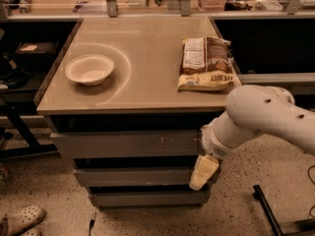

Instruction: Open top drawer

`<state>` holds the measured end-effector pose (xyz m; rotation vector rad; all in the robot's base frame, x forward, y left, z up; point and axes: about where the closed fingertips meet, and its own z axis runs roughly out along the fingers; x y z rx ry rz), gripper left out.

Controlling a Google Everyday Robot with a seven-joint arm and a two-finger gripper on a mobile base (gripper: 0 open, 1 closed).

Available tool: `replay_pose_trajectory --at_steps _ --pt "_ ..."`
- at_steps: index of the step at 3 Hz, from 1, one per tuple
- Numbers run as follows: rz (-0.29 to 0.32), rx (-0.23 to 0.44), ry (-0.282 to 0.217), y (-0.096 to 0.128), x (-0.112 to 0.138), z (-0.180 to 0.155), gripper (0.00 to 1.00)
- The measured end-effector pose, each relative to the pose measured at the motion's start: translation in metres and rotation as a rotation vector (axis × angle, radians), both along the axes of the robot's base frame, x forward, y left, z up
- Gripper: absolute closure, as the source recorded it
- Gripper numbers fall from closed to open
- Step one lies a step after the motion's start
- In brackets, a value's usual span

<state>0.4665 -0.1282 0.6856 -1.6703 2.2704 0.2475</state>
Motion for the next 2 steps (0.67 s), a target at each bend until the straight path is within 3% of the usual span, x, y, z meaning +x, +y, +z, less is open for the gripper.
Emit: replay_pose_trajectory --at_steps 2 --pt "0.026 -0.015 -0.046 -0.003 0.027 -0.008 0.0"
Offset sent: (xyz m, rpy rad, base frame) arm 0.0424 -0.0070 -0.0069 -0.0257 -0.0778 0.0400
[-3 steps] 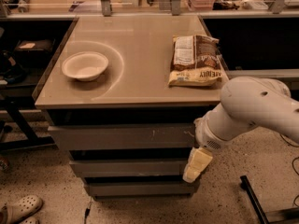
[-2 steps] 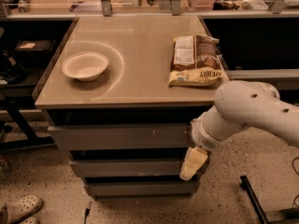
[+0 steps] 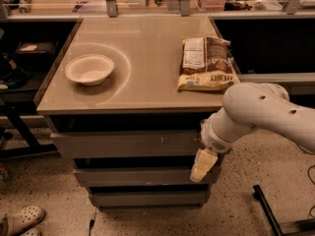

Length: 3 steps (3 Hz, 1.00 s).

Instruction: Open top drawer

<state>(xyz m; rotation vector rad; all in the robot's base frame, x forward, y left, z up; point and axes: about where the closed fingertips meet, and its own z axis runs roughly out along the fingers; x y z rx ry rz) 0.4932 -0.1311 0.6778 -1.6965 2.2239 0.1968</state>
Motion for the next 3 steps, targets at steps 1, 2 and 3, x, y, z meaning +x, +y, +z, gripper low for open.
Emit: replay_pose_trajectory --at_steps 1,2,3 --pt "0.01 0.001 -0.002 0.001 0.006 -0.006 0.0" --pt "0.021 0.007 0.025 0.007 0.003 -0.025 0.0" --pt "0.028 0.012 0.044 0.011 -0.001 -0.032 0.0"
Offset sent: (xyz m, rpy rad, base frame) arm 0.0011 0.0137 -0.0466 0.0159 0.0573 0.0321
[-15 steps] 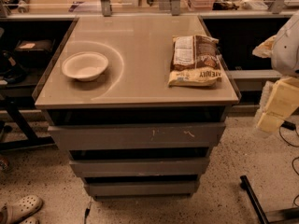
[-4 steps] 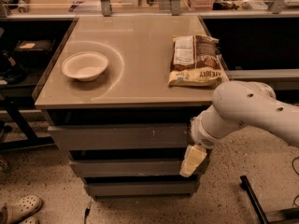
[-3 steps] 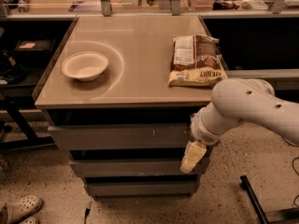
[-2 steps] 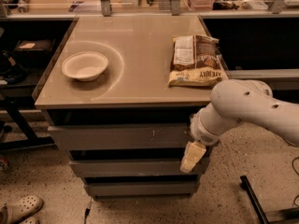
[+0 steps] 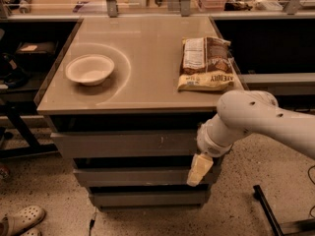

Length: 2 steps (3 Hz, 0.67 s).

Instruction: Open top drawer

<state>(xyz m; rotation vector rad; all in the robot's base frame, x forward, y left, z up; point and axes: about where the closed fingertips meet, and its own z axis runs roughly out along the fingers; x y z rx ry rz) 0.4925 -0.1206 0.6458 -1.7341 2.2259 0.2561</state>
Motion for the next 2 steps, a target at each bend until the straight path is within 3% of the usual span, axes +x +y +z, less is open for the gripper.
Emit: replay_pose_trajectory --at_steps 2 --pt "0.012 0.005 0.045 -0.004 -0.018 0.004 0.0"
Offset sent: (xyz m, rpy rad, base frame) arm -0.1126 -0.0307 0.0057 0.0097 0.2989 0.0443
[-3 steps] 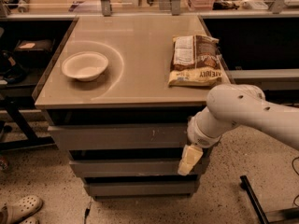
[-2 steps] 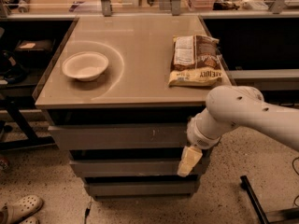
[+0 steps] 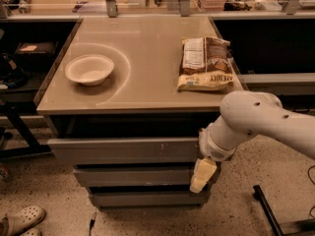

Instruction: Open top drawer

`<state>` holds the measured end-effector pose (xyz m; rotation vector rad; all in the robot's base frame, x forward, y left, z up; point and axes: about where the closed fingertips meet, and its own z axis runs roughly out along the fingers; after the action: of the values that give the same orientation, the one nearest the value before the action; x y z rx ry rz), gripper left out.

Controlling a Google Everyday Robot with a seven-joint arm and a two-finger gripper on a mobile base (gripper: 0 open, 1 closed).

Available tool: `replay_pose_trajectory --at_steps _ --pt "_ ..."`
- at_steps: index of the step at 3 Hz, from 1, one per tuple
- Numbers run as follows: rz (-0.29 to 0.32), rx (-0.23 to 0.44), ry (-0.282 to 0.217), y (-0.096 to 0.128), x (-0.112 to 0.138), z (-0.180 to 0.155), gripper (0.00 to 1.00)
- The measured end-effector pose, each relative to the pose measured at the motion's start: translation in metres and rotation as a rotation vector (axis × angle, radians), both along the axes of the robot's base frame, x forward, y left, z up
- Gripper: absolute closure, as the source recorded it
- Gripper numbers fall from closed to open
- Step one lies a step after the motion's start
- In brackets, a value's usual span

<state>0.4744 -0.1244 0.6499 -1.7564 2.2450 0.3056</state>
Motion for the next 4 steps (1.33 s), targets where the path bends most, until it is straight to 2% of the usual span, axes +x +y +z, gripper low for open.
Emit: replay_pose_trajectory --at_steps 1,2,3,4 --pt "-0.006 -0.002 0.066 -0.009 -0.028 0.006 0.0" --pt "-0.006 -0.002 0.066 -0.009 -0.027 0.006 0.0" --pt "-0.022 -0.008 0.106 -0.017 -0.046 0.014 0.0" --pt "-0.093 -0.035 0.244 -0.045 -0.116 0.044 0.0"
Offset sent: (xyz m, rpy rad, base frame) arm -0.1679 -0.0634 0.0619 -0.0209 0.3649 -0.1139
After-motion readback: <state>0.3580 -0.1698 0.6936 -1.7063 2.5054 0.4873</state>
